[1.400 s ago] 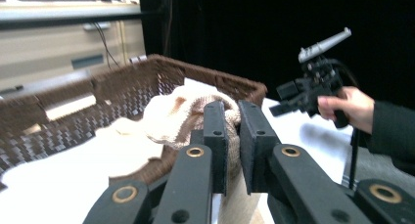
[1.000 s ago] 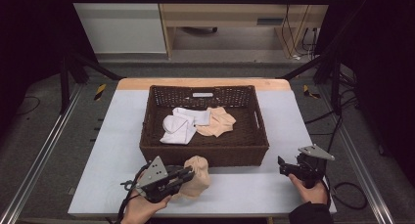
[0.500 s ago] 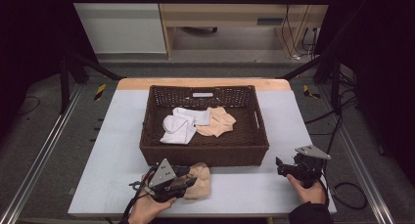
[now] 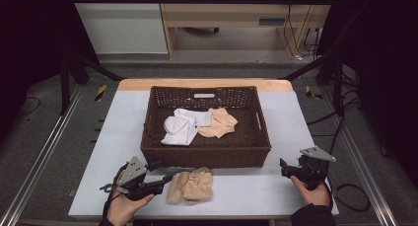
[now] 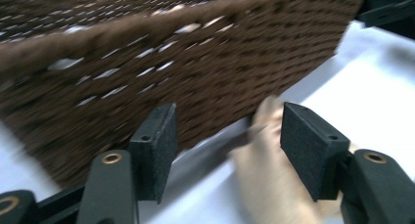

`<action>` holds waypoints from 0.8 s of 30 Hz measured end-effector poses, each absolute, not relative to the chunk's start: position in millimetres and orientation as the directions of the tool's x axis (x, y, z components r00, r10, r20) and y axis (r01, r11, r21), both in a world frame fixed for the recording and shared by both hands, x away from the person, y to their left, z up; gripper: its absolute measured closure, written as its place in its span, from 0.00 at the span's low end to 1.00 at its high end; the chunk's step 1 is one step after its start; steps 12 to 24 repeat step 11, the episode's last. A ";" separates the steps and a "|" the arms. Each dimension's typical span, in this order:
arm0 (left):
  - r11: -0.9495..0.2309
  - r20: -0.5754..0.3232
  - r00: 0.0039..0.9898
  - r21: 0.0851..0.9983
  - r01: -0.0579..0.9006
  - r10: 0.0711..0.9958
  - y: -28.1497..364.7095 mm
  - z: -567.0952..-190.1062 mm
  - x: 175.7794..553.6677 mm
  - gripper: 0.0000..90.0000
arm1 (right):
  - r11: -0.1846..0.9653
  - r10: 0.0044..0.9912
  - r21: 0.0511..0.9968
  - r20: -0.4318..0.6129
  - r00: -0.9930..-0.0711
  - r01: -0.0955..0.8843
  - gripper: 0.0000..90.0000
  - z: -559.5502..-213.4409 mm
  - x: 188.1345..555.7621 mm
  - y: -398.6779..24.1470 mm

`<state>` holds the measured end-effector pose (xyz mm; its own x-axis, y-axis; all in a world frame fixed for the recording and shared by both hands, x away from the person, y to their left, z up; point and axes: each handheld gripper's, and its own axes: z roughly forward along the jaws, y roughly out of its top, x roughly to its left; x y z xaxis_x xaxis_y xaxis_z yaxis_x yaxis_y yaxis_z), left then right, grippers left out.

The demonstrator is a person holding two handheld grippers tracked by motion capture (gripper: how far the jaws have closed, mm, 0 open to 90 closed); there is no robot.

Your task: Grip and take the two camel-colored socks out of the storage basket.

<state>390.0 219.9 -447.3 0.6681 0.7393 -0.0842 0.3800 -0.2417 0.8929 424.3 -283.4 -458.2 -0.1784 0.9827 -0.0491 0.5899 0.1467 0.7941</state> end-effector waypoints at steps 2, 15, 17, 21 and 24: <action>-0.237 -0.084 0.648 0.889 0.392 0.757 229.8 -449.6 390.3 0.40 | 0.147 0.983 0.795 -0.051 -0.177 0.588 0.05 -458.1 424.1 -284.4; -0.193 -0.072 0.577 0.903 0.385 0.814 259.9 -445.5 395.1 0.32 | 0.142 0.984 0.796 -0.047 -0.174 0.589 0.05 -458.2 424.3 -286.8; -0.193 -0.072 0.577 0.903 0.385 0.814 259.9 -445.5 395.1 0.32 | 0.142 0.984 0.796 -0.047 -0.174 0.589 0.05 -458.2 424.3 -286.8; -0.193 -0.072 0.577 0.903 0.385 0.814 259.9 -445.5 395.1 0.32 | 0.142 0.984 0.796 -0.047 -0.174 0.589 0.05 -458.2 424.3 -286.8; -0.193 -0.072 0.577 0.903 0.385 0.814 259.9 -445.5 395.1 0.32 | 0.142 0.984 0.796 -0.047 -0.174 0.589 0.05 -458.2 424.3 -286.8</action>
